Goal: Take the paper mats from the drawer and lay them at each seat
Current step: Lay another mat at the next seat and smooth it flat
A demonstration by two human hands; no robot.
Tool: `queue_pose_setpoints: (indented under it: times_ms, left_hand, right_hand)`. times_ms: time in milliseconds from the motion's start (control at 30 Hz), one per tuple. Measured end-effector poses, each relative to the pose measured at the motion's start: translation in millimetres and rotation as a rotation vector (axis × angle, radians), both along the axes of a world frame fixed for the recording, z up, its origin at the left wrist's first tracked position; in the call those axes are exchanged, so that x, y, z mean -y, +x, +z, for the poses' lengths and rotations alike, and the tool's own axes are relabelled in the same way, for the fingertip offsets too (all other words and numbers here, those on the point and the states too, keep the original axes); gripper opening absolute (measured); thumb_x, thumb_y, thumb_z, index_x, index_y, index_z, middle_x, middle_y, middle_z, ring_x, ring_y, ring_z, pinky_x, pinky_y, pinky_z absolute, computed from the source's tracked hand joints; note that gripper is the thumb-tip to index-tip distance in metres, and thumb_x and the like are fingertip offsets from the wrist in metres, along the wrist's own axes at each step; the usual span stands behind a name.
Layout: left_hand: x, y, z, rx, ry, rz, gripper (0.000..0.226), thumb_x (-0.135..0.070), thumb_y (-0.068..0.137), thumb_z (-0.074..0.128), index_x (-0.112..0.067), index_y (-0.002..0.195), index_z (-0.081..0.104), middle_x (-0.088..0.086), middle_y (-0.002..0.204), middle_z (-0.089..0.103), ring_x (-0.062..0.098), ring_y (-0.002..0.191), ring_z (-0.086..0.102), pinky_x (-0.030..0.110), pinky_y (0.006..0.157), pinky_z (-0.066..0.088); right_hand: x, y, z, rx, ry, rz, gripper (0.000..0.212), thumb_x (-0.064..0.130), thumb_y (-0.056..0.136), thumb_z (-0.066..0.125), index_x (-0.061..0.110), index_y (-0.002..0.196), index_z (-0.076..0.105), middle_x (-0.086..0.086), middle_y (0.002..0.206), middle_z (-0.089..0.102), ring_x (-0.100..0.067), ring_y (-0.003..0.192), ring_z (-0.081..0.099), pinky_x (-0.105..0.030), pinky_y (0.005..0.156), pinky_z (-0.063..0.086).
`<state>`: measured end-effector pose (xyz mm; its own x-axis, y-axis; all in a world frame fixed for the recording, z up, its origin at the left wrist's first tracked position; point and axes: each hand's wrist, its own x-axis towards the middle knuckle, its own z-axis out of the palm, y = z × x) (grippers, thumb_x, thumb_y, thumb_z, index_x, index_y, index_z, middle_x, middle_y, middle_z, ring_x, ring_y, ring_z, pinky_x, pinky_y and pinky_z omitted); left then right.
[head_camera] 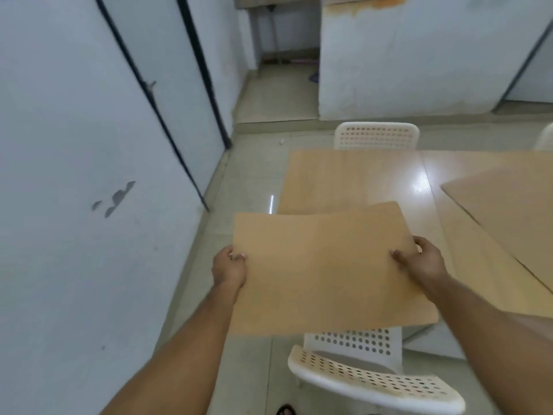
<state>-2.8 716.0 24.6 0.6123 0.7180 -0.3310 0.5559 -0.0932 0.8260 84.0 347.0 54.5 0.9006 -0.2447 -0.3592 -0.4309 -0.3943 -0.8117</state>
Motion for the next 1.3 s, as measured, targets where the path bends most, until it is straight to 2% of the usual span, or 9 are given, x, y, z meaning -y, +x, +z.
queue_pose_setpoints:
  times_ms: [133,233,333,467,733,867,1000,1133,1300]
  left_hand:
    - [18.9,49.4,-7.3,-0.015,-0.015,-0.128,0.041,-0.009,0.098,0.054,-0.010,0.139,0.055,0.009,0.129,0.063,0.032,0.120,0.059,0.038,0.106,0.045]
    - [32.4,79.9,-21.4,-0.048,-0.007,-0.200,0.047,-0.010,0.100,0.052,-0.011,0.146,0.046,0.011,0.141,0.056,0.031,0.126,0.054,0.039,0.110,0.041]
    - [39.2,100.1,-32.2,-0.066,0.013,-0.221,0.046,-0.011,0.100,0.052,-0.013,0.146,0.047,0.012,0.140,0.057,0.030,0.125,0.056,0.038,0.110,0.042]
    - [50.8,126.9,-38.1,-0.114,0.044,-0.192,0.046,-0.011,0.101,0.051,-0.014,0.146,0.046,0.013,0.143,0.053,0.031,0.129,0.052,0.038,0.109,0.041]
    - [51.3,168.4,-63.1,-0.142,0.135,-0.147,0.041,-0.013,0.100,0.053,-0.018,0.141,0.051,0.014,0.134,0.058,0.031,0.119,0.058,0.041,0.105,0.046]
    - [48.8,170.8,-79.8,-0.184,0.218,-0.250,0.052,-0.017,0.097,0.058,-0.014,0.147,0.043,0.012,0.141,0.053,0.029,0.125,0.054,0.038,0.108,0.042]
    - [44.2,157.7,-97.6,-0.227,0.431,-0.520,0.068,-0.030,0.095,0.061,-0.015,0.154,0.030,0.010,0.157,0.031,0.030,0.141,0.033,0.041,0.118,0.029]
    - [49.7,141.4,-107.6,-0.310,0.547,-0.782,0.082,-0.060,0.091,0.053,-0.023,0.156,0.020,0.006,0.166,0.009,0.026,0.152,0.007,0.042,0.123,0.014]
    - [59.2,130.2,-116.7,-0.426,0.621,-0.895,0.105,-0.086,0.075,0.042,-0.035,0.157,0.001,0.003,0.166,-0.013,0.027,0.151,-0.016,0.047,0.122,0.005]
  right_hand:
    - [22.3,4.1,-14.3,0.001,-0.054,-0.151,0.046,0.030,0.092,0.067,0.021,0.136,0.053,-0.012,0.126,0.063,-0.036,0.102,0.063,-0.049,0.090,0.054]
    - [40.5,11.9,-29.2,-0.017,-0.086,-0.232,0.044,0.029,0.096,0.061,0.021,0.139,0.051,-0.015,0.130,0.061,-0.038,0.110,0.060,-0.043,0.092,0.050]
    - [48.2,23.0,-42.5,-0.022,-0.108,-0.255,0.047,0.028,0.095,0.062,0.020,0.140,0.050,-0.016,0.129,0.063,-0.038,0.113,0.059,-0.040,0.093,0.047]
    - [51.2,51.4,-67.6,-0.048,-0.119,-0.240,0.047,0.028,0.093,0.064,0.024,0.139,0.052,-0.016,0.124,0.066,-0.037,0.111,0.061,-0.039,0.092,0.048]
    - [42.8,100.1,-97.7,-0.008,-0.230,-0.143,0.051,0.026,0.097,0.057,0.027,0.146,0.040,-0.019,0.114,0.067,-0.040,0.105,0.061,-0.040,0.080,0.044]
    - [39.4,101.1,-107.0,0.010,-0.427,-0.019,0.057,0.030,0.096,0.057,0.024,0.149,0.037,-0.018,0.141,0.047,-0.040,0.125,0.050,-0.046,0.095,0.044]
    - [20.8,83.1,-116.8,-0.009,-0.672,0.237,0.067,0.050,0.096,0.048,0.029,0.154,0.023,-0.011,0.164,0.016,-0.035,0.148,0.022,-0.053,0.114,0.027]
    - [-4.1,68.7,-130.7,-0.085,-0.759,0.576,0.076,0.067,0.094,0.033,0.040,0.157,0.000,-0.005,0.168,-0.009,-0.030,0.154,-0.003,-0.052,0.121,0.008]
    - [-17.3,65.0,-141.3,-0.135,-0.821,0.634,0.078,0.077,0.089,0.020,0.044,0.154,-0.008,-0.004,0.167,-0.015,-0.032,0.153,-0.013,-0.055,0.122,-0.002]
